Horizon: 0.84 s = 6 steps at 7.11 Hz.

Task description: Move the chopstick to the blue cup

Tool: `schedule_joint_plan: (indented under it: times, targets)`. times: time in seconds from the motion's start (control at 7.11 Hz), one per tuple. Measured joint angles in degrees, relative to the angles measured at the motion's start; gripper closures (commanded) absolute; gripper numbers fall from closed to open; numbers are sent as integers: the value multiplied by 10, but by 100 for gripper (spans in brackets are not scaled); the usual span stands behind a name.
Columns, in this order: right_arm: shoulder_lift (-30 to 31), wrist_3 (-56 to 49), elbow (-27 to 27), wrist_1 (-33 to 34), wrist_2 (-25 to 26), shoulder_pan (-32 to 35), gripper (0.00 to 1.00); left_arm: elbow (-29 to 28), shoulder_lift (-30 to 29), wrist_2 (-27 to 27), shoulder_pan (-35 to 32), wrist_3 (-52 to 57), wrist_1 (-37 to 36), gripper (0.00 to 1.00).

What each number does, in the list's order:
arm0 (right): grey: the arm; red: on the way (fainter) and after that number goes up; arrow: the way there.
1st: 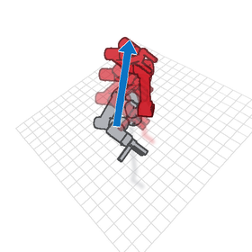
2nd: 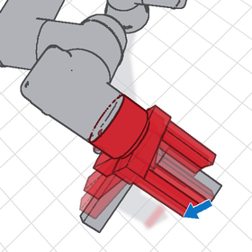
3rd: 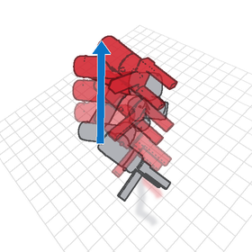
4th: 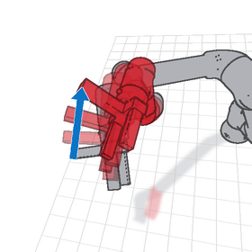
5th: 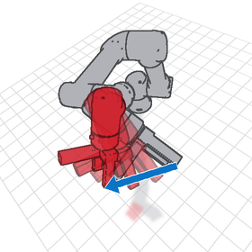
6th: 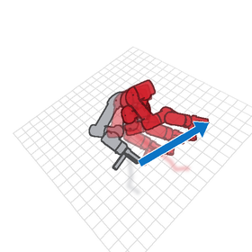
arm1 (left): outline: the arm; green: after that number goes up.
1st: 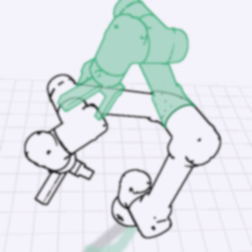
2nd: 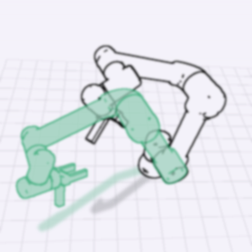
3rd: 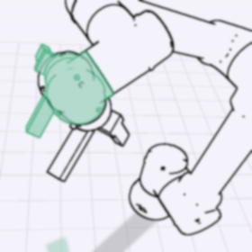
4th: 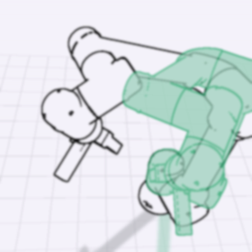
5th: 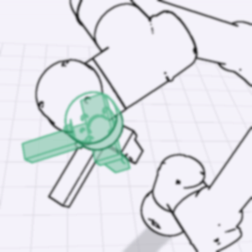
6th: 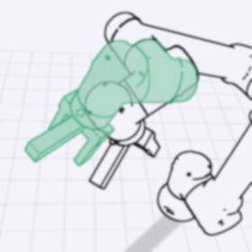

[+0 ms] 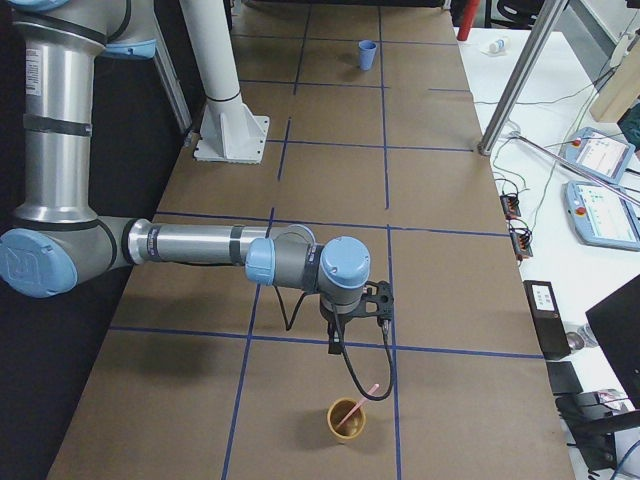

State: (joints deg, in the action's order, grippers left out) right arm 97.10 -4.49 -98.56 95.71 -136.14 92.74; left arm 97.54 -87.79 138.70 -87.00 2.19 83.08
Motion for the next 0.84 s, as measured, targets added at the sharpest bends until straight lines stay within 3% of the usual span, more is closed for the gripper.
schedule_joint_plan:
  times: [0.84]
  targets:
    - [3, 1, -2, 0, -2, 1, 0, 13, 3, -16, 0, -8, 4, 0]
